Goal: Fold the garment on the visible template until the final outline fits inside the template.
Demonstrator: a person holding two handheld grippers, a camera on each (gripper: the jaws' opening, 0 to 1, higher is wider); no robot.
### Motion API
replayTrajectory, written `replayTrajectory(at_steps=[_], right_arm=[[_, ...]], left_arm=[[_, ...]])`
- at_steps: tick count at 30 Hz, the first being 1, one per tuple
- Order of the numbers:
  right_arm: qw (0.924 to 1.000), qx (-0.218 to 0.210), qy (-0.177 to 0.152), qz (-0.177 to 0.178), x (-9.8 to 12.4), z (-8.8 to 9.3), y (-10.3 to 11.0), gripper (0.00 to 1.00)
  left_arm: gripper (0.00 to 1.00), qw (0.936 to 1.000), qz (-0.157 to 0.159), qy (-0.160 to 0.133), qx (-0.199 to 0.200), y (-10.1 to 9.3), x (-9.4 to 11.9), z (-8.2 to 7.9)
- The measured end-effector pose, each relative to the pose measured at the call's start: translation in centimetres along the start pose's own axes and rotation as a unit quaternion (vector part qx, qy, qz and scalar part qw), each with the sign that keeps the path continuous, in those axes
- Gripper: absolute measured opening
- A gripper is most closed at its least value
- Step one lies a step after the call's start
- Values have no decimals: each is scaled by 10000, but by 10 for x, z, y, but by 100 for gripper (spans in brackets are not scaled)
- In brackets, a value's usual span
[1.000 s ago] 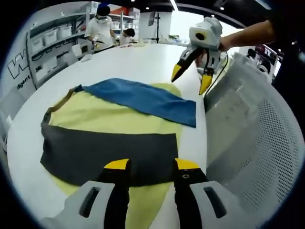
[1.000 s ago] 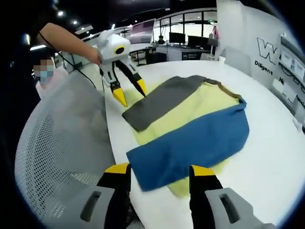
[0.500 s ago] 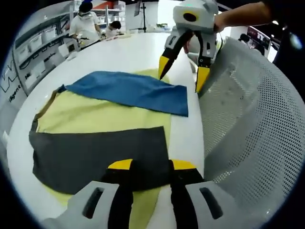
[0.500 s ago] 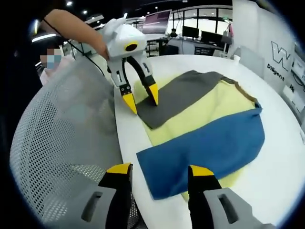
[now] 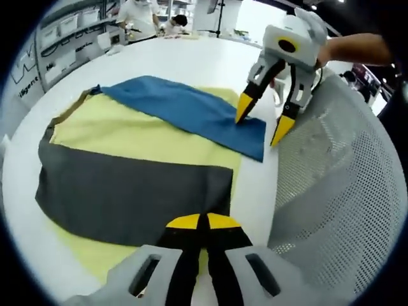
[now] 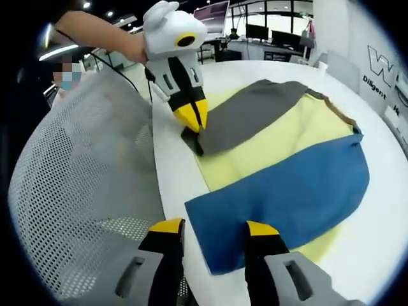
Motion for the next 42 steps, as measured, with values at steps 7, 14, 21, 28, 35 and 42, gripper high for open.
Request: replayTrajectory(at_steps=[7, 14, 21, 28, 35, 42], right_arm=[[9999, 127, 66, -5, -6, -2, 2, 30], [10000, 34, 50, -51, -6, -2, 1, 30], [10000, -53, 3, -59, -6, -2, 0, 30], [9999, -105, -33, -65, -6, -2, -1, 30], [9999, -133, -80, -66, -7, -2, -3, 29], [9998, -147, -96, -69, -8, -3, -4, 28]], left_arm=[[1, 9998, 79, -25, 182, -2, 3, 0], [19, 9990, 117, -150, -411, -11, -13, -9], [26, 9979, 225, -167, -582, -22, -35, -28], [18, 9990, 17, -103, -432, -15, -38, -33], [8, 9995, 34, -18, -326, -13, -38, -32], [2, 10000, -51, -74, -19, -10, -29, -35]])
Point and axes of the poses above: the point that each gripper's makers call its tool centre point, and the gripper's own axes: x roughly backward along the fingers, y roughly to its left, z roughly out of its underside, the point moved 10 cm from there along x, roughly backward along the fingers, and after that the axes turned 6 degrees about z, right-handed, at the moved point
